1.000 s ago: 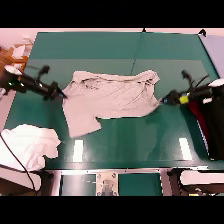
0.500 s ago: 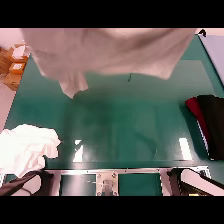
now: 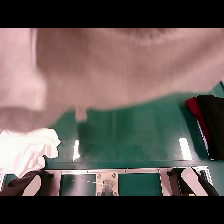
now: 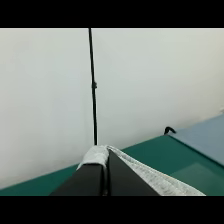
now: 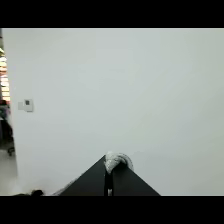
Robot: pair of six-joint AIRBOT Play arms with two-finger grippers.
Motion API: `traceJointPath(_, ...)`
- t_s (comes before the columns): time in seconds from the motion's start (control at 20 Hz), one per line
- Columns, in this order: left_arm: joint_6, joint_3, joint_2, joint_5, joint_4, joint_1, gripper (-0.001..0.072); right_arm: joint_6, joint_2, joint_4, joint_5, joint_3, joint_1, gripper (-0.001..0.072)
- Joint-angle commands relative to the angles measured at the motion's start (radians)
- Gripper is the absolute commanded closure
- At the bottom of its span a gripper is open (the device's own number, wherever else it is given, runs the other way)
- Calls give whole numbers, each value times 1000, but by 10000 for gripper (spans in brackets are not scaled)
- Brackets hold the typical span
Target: Fold the shirts.
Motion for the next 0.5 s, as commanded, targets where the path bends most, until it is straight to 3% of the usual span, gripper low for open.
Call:
traceJointPath(0.0, -28, -185, 10, -34, 40, 1, 683, 31, 19, -239, -14, -133, 71, 699)
traceJointPath(0.1, 6, -362, -7, -32, 37, 1, 683, 22, 10, -353, -43, -345, 201, 699)
traceJointPath(0.25, 111, -660, -97, 51, -70, 0, 683, 19, -45, -506, -255, -693, 386, 700)
traceJointPath(0.35, 188, -808, -222, 128, -138, 0, 683, 19, -146, -508, -467, -862, 453, 700)
traceJointPath(0.45, 275, -863, -396, 169, -215, 0, 683, 19, -304, -481, -544, -893, 467, 700)
